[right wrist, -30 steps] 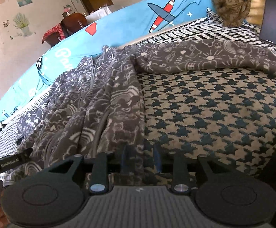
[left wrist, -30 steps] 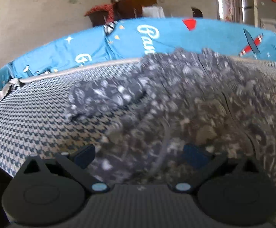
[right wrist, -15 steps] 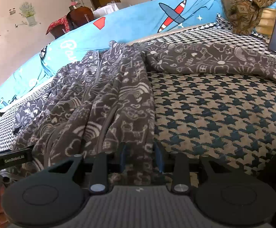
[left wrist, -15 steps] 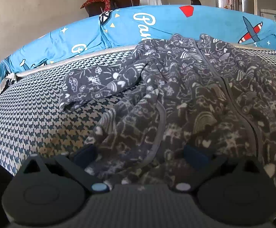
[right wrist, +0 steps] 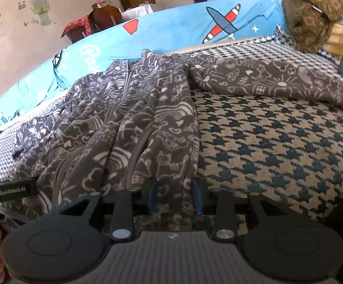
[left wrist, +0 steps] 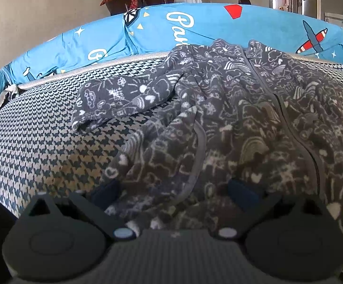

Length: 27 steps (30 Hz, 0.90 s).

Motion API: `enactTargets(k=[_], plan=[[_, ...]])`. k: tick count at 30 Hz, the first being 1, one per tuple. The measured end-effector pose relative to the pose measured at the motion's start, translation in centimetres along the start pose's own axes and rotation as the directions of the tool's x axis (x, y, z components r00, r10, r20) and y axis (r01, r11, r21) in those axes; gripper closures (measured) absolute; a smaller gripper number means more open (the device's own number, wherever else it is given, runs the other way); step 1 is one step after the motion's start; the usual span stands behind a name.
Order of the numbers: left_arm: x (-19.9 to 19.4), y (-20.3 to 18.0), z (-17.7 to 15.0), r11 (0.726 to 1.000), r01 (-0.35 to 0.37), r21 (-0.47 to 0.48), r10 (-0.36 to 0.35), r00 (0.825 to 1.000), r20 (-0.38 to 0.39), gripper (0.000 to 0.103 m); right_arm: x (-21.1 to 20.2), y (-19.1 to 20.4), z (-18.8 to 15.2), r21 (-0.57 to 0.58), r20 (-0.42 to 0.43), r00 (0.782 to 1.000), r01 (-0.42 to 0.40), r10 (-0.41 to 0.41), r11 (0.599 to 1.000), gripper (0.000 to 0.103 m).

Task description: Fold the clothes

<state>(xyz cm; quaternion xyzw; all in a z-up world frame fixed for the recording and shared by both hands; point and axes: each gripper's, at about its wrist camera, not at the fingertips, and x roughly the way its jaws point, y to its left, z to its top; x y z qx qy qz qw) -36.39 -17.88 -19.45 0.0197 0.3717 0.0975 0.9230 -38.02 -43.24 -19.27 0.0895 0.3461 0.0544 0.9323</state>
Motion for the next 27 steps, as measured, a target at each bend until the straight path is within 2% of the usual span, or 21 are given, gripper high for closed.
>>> enactTargets(k=[2, 4, 6, 9, 17, 21, 27], plan=[[0.1, 0.1, 0.0, 1.0, 0.005, -0.007, -0.005, 1.0, -0.005, 0.0, 0.1, 0.3, -0.1, -0.03, 0.008, 1.0, 0.014, -0.014, 0.999, 0.07], [0.2, 0.2, 0.1, 1.0, 0.009, -0.015, -0.009, 1.0, -0.01, 0.0, 0.1, 0.6, -0.2, -0.052, 0.017, 1.0, 0.024, -0.023, 0.998, 0.076], [0.2, 0.3, 0.1, 1.0, 0.011, -0.019, -0.011, 1.0, -0.012, 0.0, 0.1, 0.7, -0.1, -0.058, 0.024, 0.999, 0.024, -0.023, 0.998, 0.088], [0.1, 0.2, 0.0, 1.0, 0.012, -0.02, -0.012, 1.0, -0.011, 0.0, 0.0, 0.5, 0.0, -0.051, 0.029, 0.999, 0.02, -0.019, 0.999, 0.094], [-0.9, 0.2, 0.1, 1.0, 0.023, -0.008, -0.023, 1.0, 0.007, 0.0, -3.1, -1.1, 0.8, 0.048, 0.107, 0.989, 0.099, -0.104, 0.994, 0.097], [-2.0, -0.1, -0.1, 0.999, 0.047, 0.005, -0.047, 0.998, 0.029, 0.0, -4.9, -0.4, 0.8, 0.004, 0.179, 0.971, 0.162, -0.16, 0.987, 0.097], [-3.5, -0.9, -0.7, 0.996, 0.069, 0.047, -0.072, 0.995, 0.065, 0.0, -5.5, -1.1, 0.7, 0.068, 0.143, 0.967, 0.203, -0.211, 0.977, 0.098]])
